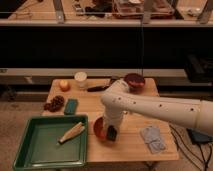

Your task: Wipe red bowl with eraser

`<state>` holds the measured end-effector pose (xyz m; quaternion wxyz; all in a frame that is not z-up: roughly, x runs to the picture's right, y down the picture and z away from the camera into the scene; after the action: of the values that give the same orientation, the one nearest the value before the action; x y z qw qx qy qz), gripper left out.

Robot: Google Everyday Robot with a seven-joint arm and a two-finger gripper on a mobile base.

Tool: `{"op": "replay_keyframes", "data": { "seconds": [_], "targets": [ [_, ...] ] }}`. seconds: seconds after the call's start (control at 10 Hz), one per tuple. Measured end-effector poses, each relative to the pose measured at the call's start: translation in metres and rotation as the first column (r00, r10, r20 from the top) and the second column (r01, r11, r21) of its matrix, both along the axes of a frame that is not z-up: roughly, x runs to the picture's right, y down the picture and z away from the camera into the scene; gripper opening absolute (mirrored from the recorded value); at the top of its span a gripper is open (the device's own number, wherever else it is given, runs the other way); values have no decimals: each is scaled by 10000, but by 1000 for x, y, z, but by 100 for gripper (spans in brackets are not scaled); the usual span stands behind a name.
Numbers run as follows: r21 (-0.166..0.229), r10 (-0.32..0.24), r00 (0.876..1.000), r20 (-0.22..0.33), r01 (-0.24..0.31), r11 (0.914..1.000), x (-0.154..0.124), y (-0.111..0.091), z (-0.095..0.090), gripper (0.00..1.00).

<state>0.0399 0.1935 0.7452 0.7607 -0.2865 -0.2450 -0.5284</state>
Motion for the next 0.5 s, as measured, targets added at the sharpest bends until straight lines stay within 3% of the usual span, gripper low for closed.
{"op": "replay_keyframes", "data": {
  "seconds": [0.2,0.5],
  "targets": [
    [77,478,9987,-176,-477,9988,11,-21,14,0],
    [-37,297,9995,82,-297,9996,-12,-32,27,0]
  ]
}}
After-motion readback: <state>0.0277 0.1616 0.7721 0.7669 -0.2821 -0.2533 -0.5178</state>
